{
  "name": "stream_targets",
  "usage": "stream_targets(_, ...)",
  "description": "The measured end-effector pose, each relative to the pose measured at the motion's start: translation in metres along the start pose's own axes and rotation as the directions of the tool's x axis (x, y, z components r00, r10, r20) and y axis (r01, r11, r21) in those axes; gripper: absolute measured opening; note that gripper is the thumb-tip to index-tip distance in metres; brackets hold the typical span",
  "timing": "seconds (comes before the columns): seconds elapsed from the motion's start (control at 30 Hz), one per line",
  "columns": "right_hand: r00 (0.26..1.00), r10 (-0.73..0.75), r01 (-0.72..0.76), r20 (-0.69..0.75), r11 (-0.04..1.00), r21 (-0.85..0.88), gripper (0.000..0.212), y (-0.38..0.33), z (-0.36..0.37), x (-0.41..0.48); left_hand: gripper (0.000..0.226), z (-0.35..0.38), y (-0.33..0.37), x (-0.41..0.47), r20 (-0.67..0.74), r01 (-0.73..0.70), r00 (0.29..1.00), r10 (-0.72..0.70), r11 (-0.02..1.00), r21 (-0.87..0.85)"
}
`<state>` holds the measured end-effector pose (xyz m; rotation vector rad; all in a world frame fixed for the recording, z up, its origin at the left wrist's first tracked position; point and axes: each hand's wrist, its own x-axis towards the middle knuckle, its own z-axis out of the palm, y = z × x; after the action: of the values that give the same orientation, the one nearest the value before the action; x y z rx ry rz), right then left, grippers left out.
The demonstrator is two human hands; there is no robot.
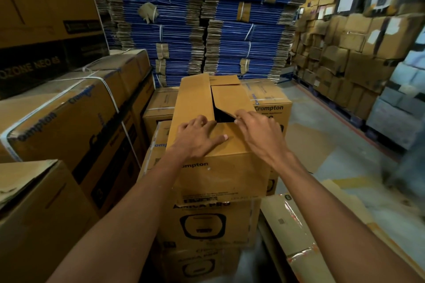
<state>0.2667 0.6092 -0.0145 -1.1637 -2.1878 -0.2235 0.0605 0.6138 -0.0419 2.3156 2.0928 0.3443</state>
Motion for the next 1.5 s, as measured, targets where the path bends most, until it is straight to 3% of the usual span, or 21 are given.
stream_targets(0.1, 0.999, -0.016, 0.016, 0.039, 1.000, -0.001, 0.032, -0.006, -0.001, -0.001, 0.088, -0.002, 0.010, 0.006, 0.098, -0.085, 0.991, 0.089, 0.995, -0.044)
stream_targets(0.17, 0.998, 0.010, -0.010, 0.066, 1.000, 0.008, 0.032, -0.006, -0.001, 0.000, 0.097, -0.009, 0.022, 0.012, 0.161, -0.070, 0.983, 0.090, 0.990, -0.126)
stream_targets(0.27, 0.989, 0.039, -0.040, 0.140, 0.999, 0.005, 0.035, -0.003, 0.000, -0.001, 0.075, -0.023, 0.035, 0.028, 0.195, 0.011, 0.980, 0.049, 0.955, -0.297)
stream_targets(0.37, 0.982, 0.069, -0.074, 0.174, 0.997, 0.026, 0.037, 0.001, -0.002, -0.002, 0.069, -0.028, 0.042, 0.043, 0.216, 0.088, 0.975, -0.042, 0.974, -0.209)
stream_targets(0.5, 0.969, 0.181, -0.191, 0.167, 0.980, 0.046, 0.043, 0.014, -0.011, 0.004, 0.083, -0.031, 0.058, 0.047, 0.133, 0.179, 0.978, -0.161, 0.975, -0.135)
stream_targets(0.67, 0.918, 0.281, -0.345, 0.281, 0.914, 0.212, 0.040, 0.039, -0.021, 0.014, 0.101, -0.037, 0.067, 0.038, -0.032, 0.141, 0.988, -0.152, 0.966, -0.218)
stream_targets(0.8, 0.920, 0.269, -0.346, 0.286, 0.899, 0.268, 0.058, 0.048, -0.027, 0.019, 0.105, -0.039, 0.063, 0.027, -0.137, 0.065, 0.986, -0.097, 0.973, -0.221)
stream_targets(0.97, 0.937, 0.197, -0.298, 0.288, 0.882, 0.367, 0.048, 0.047, -0.034, 0.027, 0.106, -0.049, 0.053, 0.014, -0.191, 0.008, 0.980, -0.050, 0.977, -0.214)
stream_targets(1.03, 0.930, 0.211, -0.316, 0.301, 0.878, 0.360, 0.048, 0.050, -0.035, 0.032, 0.099, -0.054, 0.058, 0.006, -0.254, -0.057, 0.967, 0.012, 0.984, -0.171)
stream_targets(1.1, 0.884, 0.218, -0.392, 0.414, 0.828, 0.401, 0.045, 0.054, -0.037, 0.038, 0.089, -0.062, 0.064, -0.002, -0.340, -0.138, 0.934, 0.113, 0.989, -0.050)
stream_targets(1.17, 0.792, 0.154, -0.507, 0.591, 0.705, 0.496, 0.058, 0.055, -0.042, 0.043, 0.086, -0.073, 0.060, -0.009, -0.378, -0.127, 0.915, 0.141, 0.990, 0.061)
stream_targets(1.23, 0.751, 0.083, -0.554, 0.656, 0.621, 0.555, 0.075, 0.047, -0.047, 0.043, 0.084, -0.082, 0.051, -0.014, -0.398, -0.065, 0.909, 0.124, 0.985, 0.158)
stream_targets(1.33, 0.786, 0.054, -0.456, 0.616, 0.723, 0.519, 0.083, 0.031, -0.039, 0.043, 0.079, -0.084, 0.052, -0.027, -0.355, -0.018, 0.927, 0.120, 0.961, 0.276)
stream_targets(1.43, 0.811, -0.008, -0.358, 0.585, 0.785, 0.507, 0.052, 0.025, -0.025, 0.036, 0.066, -0.074, 0.058, -0.046, -0.348, 0.002, 0.929, 0.127, 0.938, 0.346)
stream_targets(1.5, 0.747, -0.091, -0.343, 0.659, 0.796, 0.499, 0.033, 0.033, -0.021, 0.026, 0.048, -0.068, 0.055, -0.059, -0.377, -0.060, 0.902, 0.211, 0.925, 0.374)
